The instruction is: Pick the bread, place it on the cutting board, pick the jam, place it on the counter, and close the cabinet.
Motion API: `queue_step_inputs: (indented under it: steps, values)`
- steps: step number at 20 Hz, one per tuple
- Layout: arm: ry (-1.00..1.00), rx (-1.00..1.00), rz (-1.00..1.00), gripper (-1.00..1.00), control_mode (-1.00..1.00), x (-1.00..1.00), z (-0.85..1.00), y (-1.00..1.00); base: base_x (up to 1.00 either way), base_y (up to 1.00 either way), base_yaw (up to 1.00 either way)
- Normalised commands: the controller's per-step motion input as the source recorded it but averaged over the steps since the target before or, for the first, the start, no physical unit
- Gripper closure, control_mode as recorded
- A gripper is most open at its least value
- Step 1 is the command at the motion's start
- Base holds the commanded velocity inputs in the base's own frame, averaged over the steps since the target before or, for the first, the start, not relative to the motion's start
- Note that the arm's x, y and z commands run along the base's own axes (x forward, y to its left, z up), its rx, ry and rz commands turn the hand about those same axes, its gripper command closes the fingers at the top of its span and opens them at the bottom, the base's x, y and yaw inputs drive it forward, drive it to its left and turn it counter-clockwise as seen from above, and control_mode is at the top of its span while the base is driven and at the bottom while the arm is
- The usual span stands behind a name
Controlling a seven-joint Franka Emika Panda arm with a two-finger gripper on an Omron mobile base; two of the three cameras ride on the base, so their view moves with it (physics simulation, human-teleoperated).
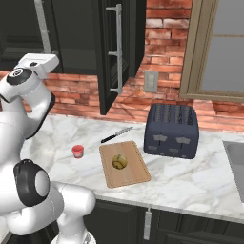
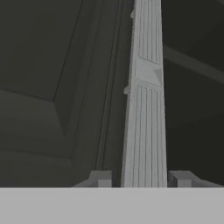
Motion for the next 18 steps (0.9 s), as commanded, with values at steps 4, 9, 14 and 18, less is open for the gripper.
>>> queue_step_inputs:
  steps: [4,9,14,18]
  values:
    - [0.00,0.00,0.05,-1.00,-1.00,0.00,-0.02,0.00,0.00,0.00,0.00]
    - [0.00,0.00,0.05,-1.00,-1.00,0.00,0.00,0.00,0.00,0.00,0.00]
    - [0.00,0.00,0.03,-1.00,-1.00,0.00,0.00,0.00,0.00,0.00,0.00]
    - [0.00,0.00,0.00,-1.00,-1.00,0.00,0.00,0.00,0.00,0.00,0.00]
